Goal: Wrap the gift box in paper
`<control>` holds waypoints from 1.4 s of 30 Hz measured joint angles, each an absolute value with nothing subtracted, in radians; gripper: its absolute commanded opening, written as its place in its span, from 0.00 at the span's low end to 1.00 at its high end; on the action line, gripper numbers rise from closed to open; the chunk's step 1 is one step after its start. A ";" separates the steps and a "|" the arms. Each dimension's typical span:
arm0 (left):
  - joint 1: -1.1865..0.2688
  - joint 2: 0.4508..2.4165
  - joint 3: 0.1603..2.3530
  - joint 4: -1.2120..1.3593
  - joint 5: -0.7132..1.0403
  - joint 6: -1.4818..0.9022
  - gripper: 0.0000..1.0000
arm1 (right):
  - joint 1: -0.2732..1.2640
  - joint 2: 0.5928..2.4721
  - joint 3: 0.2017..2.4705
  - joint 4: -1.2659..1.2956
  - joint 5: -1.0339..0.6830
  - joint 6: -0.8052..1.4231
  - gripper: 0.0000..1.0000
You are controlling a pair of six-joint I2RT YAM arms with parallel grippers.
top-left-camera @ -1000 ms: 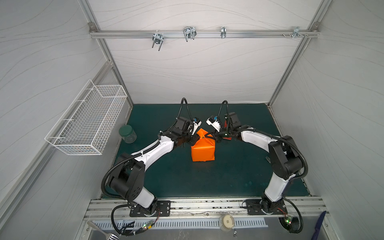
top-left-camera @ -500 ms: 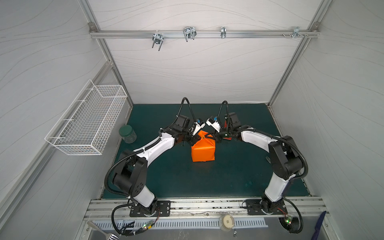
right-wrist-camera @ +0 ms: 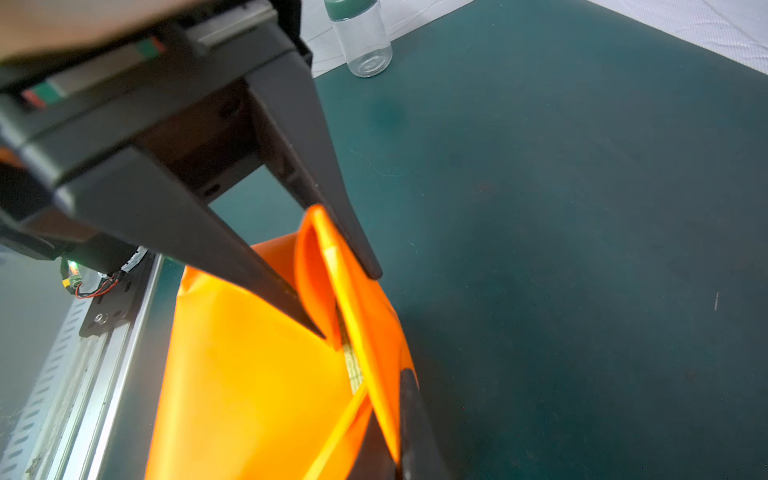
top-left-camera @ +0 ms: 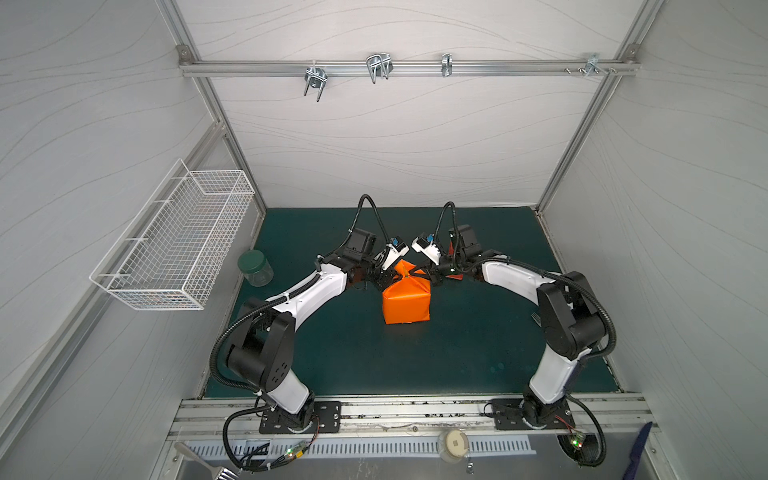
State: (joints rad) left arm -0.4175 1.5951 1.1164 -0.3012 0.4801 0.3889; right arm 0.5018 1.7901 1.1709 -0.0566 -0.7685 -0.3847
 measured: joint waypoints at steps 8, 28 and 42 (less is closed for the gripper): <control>-0.389 1.595 1.116 -0.318 0.517 0.394 0.31 | 0.502 1.790 1.171 -0.057 -0.778 -0.409 0.00; -0.377 1.594 1.099 -0.306 0.551 0.434 0.33 | 0.502 1.790 1.172 -0.069 -0.792 -0.447 0.00; -0.358 1.592 1.086 -0.285 0.587 0.436 0.17 | 0.501 1.790 1.172 -0.069 -0.791 -0.453 0.00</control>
